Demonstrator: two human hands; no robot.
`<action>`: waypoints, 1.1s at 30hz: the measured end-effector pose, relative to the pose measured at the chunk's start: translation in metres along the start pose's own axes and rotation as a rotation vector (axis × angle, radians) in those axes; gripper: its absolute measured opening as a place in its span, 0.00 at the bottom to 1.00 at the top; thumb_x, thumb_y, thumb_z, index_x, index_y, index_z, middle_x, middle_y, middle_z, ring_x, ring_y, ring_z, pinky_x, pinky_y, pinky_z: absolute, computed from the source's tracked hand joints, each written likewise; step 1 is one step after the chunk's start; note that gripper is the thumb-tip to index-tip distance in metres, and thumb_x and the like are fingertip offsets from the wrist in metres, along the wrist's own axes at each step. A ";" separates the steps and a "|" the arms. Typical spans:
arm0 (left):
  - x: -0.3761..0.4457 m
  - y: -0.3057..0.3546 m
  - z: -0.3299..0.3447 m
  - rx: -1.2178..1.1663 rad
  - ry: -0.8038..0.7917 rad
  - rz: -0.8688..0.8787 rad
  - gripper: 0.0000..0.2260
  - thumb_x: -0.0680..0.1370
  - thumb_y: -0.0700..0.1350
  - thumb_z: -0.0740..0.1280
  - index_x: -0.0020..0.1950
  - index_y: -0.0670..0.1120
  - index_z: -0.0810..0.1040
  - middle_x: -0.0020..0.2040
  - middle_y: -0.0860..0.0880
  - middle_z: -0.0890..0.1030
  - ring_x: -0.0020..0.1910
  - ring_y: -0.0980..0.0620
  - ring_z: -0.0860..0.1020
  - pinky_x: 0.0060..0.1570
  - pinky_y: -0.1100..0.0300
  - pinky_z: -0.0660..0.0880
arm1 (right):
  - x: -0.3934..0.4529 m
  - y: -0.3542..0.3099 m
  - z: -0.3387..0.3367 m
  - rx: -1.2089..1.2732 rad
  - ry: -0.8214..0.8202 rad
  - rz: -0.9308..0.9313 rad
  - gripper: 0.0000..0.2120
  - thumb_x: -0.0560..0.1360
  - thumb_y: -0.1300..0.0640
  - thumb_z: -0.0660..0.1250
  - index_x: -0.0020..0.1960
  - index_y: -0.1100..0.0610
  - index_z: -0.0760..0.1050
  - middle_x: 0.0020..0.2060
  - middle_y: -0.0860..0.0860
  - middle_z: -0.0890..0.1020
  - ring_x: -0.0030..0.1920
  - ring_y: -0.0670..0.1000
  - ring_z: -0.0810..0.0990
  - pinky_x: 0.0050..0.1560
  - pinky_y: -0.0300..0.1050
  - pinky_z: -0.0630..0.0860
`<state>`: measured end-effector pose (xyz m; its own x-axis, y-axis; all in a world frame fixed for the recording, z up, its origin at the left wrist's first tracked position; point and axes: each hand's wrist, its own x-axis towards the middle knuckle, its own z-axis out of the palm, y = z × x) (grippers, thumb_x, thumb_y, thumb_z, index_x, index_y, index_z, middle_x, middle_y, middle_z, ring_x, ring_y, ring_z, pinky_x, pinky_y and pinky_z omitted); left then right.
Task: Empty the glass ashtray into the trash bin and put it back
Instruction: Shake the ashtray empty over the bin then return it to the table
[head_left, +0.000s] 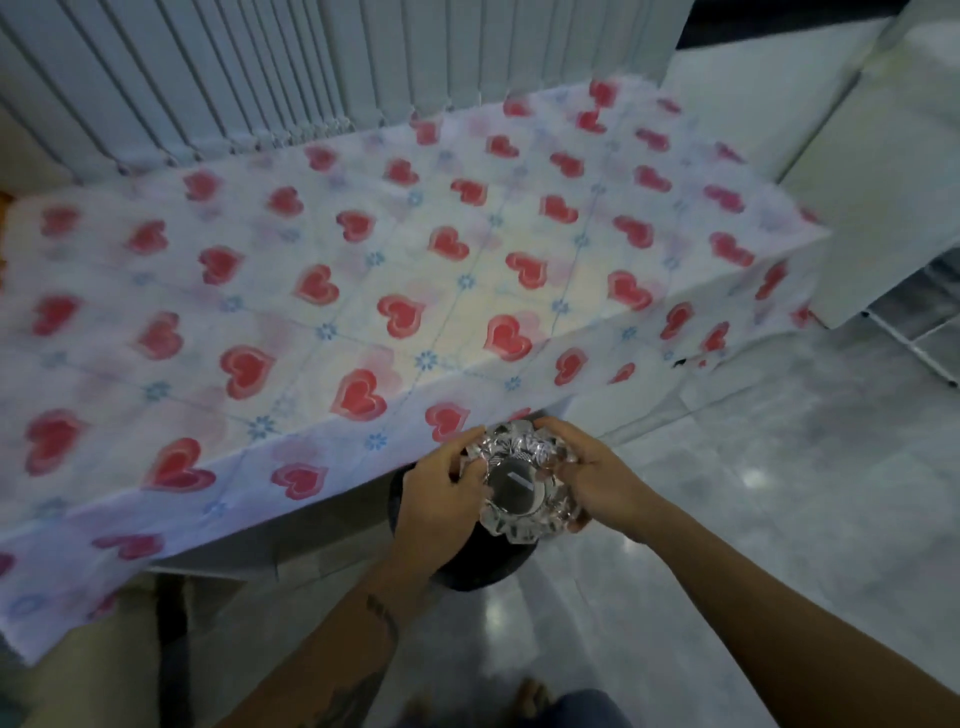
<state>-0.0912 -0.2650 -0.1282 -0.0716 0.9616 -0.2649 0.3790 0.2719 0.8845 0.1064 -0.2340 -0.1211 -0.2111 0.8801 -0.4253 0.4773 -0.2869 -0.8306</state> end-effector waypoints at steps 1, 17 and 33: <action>-0.001 0.018 -0.006 -0.016 -0.004 0.004 0.14 0.80 0.44 0.64 0.64 0.55 0.77 0.42 0.49 0.82 0.36 0.62 0.81 0.36 0.69 0.75 | -0.005 -0.014 -0.008 -0.014 0.025 0.002 0.18 0.82 0.62 0.57 0.65 0.44 0.72 0.54 0.47 0.80 0.40 0.38 0.80 0.28 0.25 0.72; 0.126 0.168 0.018 -0.106 0.045 -0.104 0.16 0.79 0.40 0.62 0.63 0.56 0.78 0.45 0.46 0.84 0.37 0.49 0.82 0.35 0.55 0.84 | 0.083 -0.093 -0.130 -0.240 0.299 -0.116 0.23 0.78 0.63 0.59 0.72 0.50 0.71 0.67 0.53 0.78 0.54 0.53 0.80 0.55 0.47 0.77; 0.259 0.191 0.080 0.146 0.164 -0.256 0.20 0.80 0.40 0.60 0.72 0.50 0.72 0.66 0.46 0.78 0.57 0.45 0.80 0.59 0.50 0.78 | 0.233 -0.080 -0.186 -0.340 0.243 -0.046 0.27 0.74 0.64 0.64 0.72 0.51 0.71 0.65 0.55 0.79 0.62 0.58 0.79 0.64 0.54 0.77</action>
<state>0.0368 0.0331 -0.0588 -0.3243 0.8591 -0.3960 0.4568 0.5088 0.7297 0.1778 0.0641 -0.0871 -0.0509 0.9645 -0.2593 0.7349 -0.1396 -0.6637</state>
